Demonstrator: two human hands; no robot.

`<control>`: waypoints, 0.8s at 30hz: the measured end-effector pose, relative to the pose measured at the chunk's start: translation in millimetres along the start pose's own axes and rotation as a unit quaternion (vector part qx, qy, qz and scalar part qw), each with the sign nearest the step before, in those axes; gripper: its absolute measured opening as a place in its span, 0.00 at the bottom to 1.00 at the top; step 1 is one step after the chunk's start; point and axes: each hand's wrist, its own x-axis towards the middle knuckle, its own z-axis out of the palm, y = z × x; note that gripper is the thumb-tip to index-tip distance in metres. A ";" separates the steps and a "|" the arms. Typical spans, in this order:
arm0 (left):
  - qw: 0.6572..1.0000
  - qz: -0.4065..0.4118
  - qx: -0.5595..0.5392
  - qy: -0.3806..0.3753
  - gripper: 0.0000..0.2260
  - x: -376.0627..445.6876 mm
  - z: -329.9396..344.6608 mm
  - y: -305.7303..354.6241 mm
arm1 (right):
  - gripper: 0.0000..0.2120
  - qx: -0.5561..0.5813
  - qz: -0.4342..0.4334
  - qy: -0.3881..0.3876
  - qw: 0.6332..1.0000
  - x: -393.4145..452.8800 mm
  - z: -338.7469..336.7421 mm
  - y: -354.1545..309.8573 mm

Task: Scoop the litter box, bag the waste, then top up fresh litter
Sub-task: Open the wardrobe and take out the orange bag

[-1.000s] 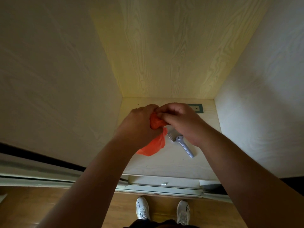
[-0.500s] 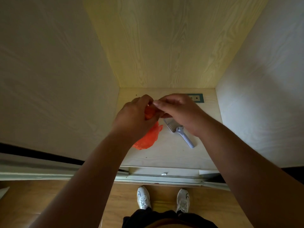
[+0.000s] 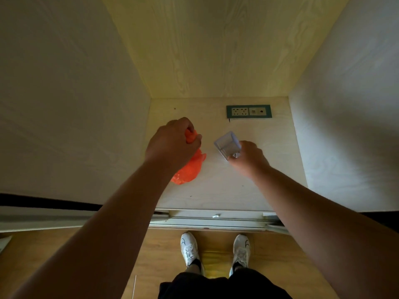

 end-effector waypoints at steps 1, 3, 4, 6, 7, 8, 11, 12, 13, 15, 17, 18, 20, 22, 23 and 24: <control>1.000 -0.004 0.001 -0.005 0.09 0.9 4.9 -2.0 | 0.28 -0.007 0.021 -0.014 1.000 4.8 7.6 7.6; 1.000 -0.012 0.003 -0.009 0.09 3.2 14.0 -7.2 | 0.28 -0.022 0.048 -0.039 0.998 13.8 24.2 22.1; 1.000 -0.015 0.002 -0.009 0.09 3.9 18.4 -9.9 | 0.29 -0.030 0.060 -0.046 0.997 17.8 32.9 29.3; 1.000 -0.024 -0.004 -0.008 0.09 4.4 25.4 -14.7 | 0.30 -0.043 0.081 -0.053 0.994 27.5 48.4 42.6; 1.000 -0.028 -0.006 -0.007 0.09 3.9 28.0 -17.2 | 0.31 -0.046 0.089 -0.053 0.994 31.8 54.6 48.2; 1.000 -0.030 -0.006 -0.005 0.09 3.4 29.6 -19.4 | 0.31 -0.048 0.092 -0.053 0.993 36.5 59.5 52.6; 0.999 -0.033 -0.005 0.001 0.09 -0.2 31.6 -22.8 | 0.33 -0.073 0.094 -0.052 0.992 45.8 71.3 62.0; 0.999 -0.033 -0.005 0.002 0.09 -1.4 32.3 -23.3 | 0.33 -0.083 0.095 -0.053 0.991 46.6 75.2 63.6; 0.999 -0.033 -0.006 0.003 0.09 -2.8 32.4 -23.8 | 0.33 -0.090 0.094 -0.052 0.990 46.3 79.9 64.6; 0.999 -0.038 -0.010 0.008 0.09 -5.0 31.7 -23.7 | 0.31 -0.096 0.090 -0.042 0.990 44.7 87.4 65.2; 0.999 -0.043 -0.012 0.008 0.09 -7.0 31.3 -23.2 | 0.29 -0.096 0.085 -0.023 0.992 46.2 92.6 68.3; 0.999 -0.044 -0.010 0.006 0.09 -8.2 31.3 -22.3 | 0.27 -0.099 0.079 -0.013 0.992 47.3 94.1 70.3; 0.999 -0.044 -0.008 0.006 0.10 -10.1 30.6 -20.6 | 0.22 -0.110 0.055 0.009 0.992 50.2 96.6 74.0; 0.999 -0.045 -0.005 0.007 0.09 -11.2 28.7 -19.5 | 0.18 -0.109 0.053 0.015 0.993 53.1 96.3 73.3; 0.999 -0.046 -0.002 0.009 0.09 -11.6 27.4 -19.1 | 0.18 -0.110 0.053 0.001 0.993 54.7 96.1 73.8; 0.999 -0.047 0.000 0.010 0.09 -12.5 26.0 -18.4 | 0.19 -0.111 0.054 -0.024 0.992 55.0 94.3 73.6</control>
